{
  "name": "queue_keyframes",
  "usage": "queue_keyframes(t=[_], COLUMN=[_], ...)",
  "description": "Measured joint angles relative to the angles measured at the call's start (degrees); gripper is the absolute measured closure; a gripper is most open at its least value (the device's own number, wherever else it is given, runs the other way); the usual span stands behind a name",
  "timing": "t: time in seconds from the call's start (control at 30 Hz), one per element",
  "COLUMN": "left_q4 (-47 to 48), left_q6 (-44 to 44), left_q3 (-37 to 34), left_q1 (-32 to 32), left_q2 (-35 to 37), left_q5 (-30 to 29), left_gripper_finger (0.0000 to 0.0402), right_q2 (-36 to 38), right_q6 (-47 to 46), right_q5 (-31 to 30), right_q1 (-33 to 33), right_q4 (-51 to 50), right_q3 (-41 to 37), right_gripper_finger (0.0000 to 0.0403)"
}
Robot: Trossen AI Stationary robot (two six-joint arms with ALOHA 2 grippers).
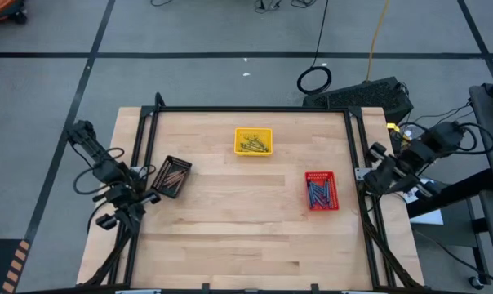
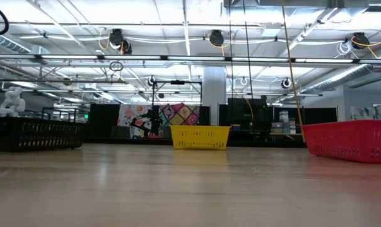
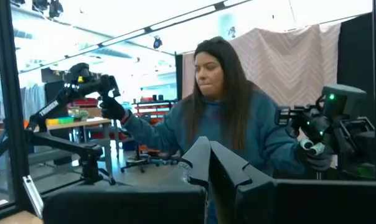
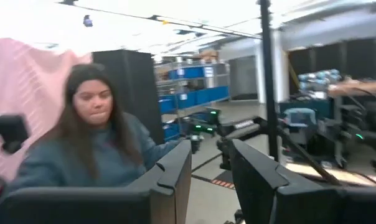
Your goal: Sort crayons
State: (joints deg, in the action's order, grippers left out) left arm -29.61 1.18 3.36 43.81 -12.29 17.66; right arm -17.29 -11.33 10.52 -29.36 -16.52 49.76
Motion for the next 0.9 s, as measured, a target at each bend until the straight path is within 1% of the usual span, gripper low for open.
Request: queue_keyframes(t=[0.13,0.3,0.37,0.4,0.53,0.63,0.7,0.9], left_q4=[0.3,1.0,1.6,1.8,3.2,3.8,4.1,5.3], left_q6=[0.0,0.1,0.2,0.2,0.2,0.2,0.2,0.1], left_q3=[-1.2,-1.3,-1.3,-1.3,-1.3,-1.3,-1.3,-1.3], left_q1=[0.0,0.0,0.0,0.0,0.0,0.0,0.0,0.0], left_q2=[0.8,1.5,2.1,2.4,3.5,4.2,4.4,4.7], left_q5=[-0.1,1.5,2.1,2.2,2.3,2.3,2.3,2.3], left_gripper_finger=[0.0394,0.0394,0.0394,0.0394,0.0394,0.0394,0.0394,0.0394], right_q2=[0.5,0.7,1.1,1.4,3.2,6.9,9.5,15.6], right_q6=[3.7,10.3,12.2,12.4,13.0,13.0,13.0,11.8], right_q5=[5.8,18.1,21.0,21.1,20.0,14.2,9.8,1.4], right_q1=[0.0,0.0,0.0,0.0,0.0,0.0,0.0,0.0], right_q4=[0.4,1.9,1.7,1.6,0.0,-3.0,-2.5,-3.3], right_q3=[0.0,0.0,0.0,0.0,0.0,-0.1,-1.1,-6.3], right_gripper_finger=[0.0305,0.0305,0.0305,0.0305,0.0305,0.0305,0.0305,0.0305])
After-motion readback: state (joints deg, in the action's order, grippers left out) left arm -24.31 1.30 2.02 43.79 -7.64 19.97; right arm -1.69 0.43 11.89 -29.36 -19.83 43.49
